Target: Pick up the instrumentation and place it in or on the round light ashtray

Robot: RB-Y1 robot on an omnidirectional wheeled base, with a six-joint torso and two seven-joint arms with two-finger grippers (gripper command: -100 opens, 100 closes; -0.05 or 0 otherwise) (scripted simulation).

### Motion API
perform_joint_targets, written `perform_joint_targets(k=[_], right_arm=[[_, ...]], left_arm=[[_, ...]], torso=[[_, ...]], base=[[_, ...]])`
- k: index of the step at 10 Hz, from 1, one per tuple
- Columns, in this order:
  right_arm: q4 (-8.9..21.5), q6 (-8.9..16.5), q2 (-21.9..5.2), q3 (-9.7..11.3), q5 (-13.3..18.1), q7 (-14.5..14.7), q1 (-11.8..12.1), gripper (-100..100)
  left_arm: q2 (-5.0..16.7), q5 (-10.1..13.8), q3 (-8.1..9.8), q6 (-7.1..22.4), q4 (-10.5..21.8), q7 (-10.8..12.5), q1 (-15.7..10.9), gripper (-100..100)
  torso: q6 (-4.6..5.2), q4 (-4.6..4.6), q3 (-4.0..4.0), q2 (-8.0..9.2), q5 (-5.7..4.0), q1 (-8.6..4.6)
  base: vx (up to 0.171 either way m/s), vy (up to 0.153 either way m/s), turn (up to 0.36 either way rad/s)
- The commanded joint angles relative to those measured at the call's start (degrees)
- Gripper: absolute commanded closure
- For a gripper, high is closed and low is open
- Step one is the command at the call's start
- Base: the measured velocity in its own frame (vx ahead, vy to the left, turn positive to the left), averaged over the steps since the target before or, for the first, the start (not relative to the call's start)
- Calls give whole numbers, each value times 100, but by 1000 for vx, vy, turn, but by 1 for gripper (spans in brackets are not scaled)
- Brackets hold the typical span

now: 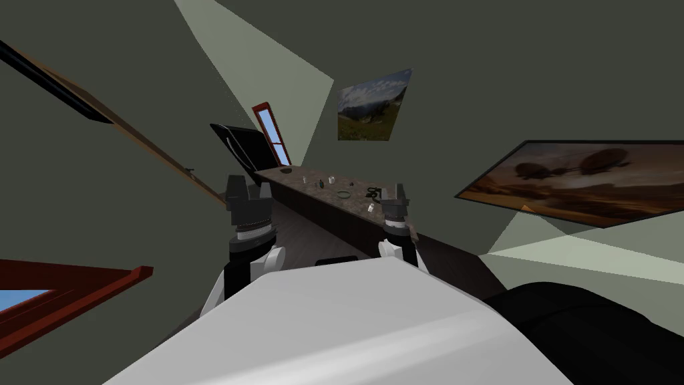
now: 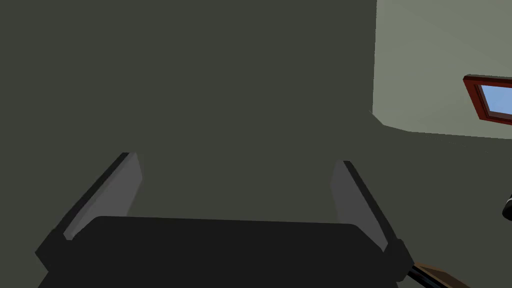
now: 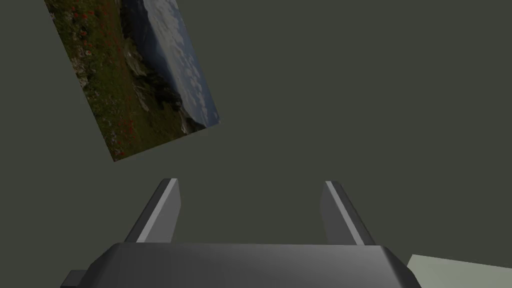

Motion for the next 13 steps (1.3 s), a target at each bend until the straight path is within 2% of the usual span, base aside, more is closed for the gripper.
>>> perform_joint_targets(k=[1, 2, 5, 10, 11, 13], right_arm=[[101, 2, -181, -40, 69, 118, -28, -100], [238, 3, -321, -99, 168, 288, -67, -100], [513, 0, -470, -222, 380, 650, -147, -100], [1081, -16, -635, -493, 845, 1411, -321, -100], [1081, -16, -635, -493, 845, 1445, -321, -100], [1343, -22, -676, -618, 1060, 1795, -399, -100]], left_arm=[[0, 0, 0, 0, 0, 0, 0, 0], [0, 0, 0, 0, 0, 0, 0, 0], [0, 0, 0, 0, 0, 0, 0, 0], [0, 0, 0, 0, 0, 0, 0, 0], [0, 0, 0, 0, 0, 0, 0, 0], [0, 0, 0, 0, 0, 0, 0, 0]], torso=[[0, 0, 0, 0, 0, 0], [0, -1, -1, -3, 0, -1], [0, -3, -7, -12, 0, 0], [0, -3, -8, -14, 0, 1], [0, -3, -9, -15, 0, 2], [0, -2, -5, -9, 0, 1]], base=[[8, 3, -10], [22, 6, -22], [27, 6, -15], [30, 8, -19], [22, 9, -7], [21, 6, -18]])
